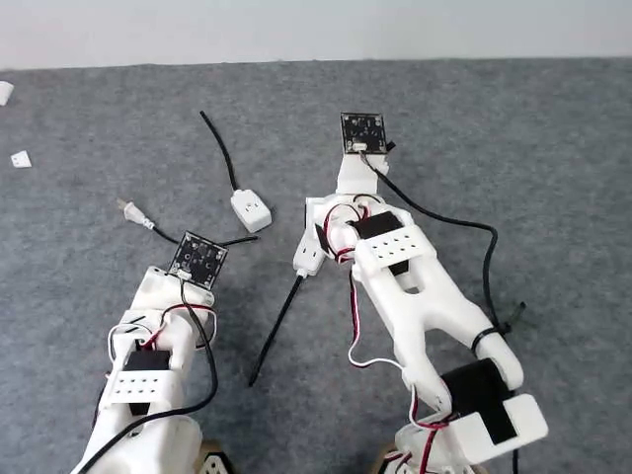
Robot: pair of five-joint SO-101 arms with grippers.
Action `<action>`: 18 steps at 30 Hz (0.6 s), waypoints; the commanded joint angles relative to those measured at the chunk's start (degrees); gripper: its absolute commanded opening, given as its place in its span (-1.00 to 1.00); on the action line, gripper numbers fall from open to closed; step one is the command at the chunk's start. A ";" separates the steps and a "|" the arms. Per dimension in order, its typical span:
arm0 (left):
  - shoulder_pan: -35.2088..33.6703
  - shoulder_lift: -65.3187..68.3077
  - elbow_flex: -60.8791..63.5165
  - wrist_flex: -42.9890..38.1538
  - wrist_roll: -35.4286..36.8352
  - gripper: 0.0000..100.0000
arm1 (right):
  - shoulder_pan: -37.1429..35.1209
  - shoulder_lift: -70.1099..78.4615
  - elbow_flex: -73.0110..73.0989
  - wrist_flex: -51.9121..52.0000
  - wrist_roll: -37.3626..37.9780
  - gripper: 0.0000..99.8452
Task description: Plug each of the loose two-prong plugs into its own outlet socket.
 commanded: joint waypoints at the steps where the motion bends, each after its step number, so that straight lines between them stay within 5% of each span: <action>1: -0.44 -1.05 -0.31 -1.58 0.53 -0.98 | 0.57 -0.31 -2.90 0.31 -0.53 -0.98; 18: -0.53 -1.05 -0.31 -1.58 0.53 -0.98 | 2.77 -0.31 -2.37 2.86 -0.35 -0.98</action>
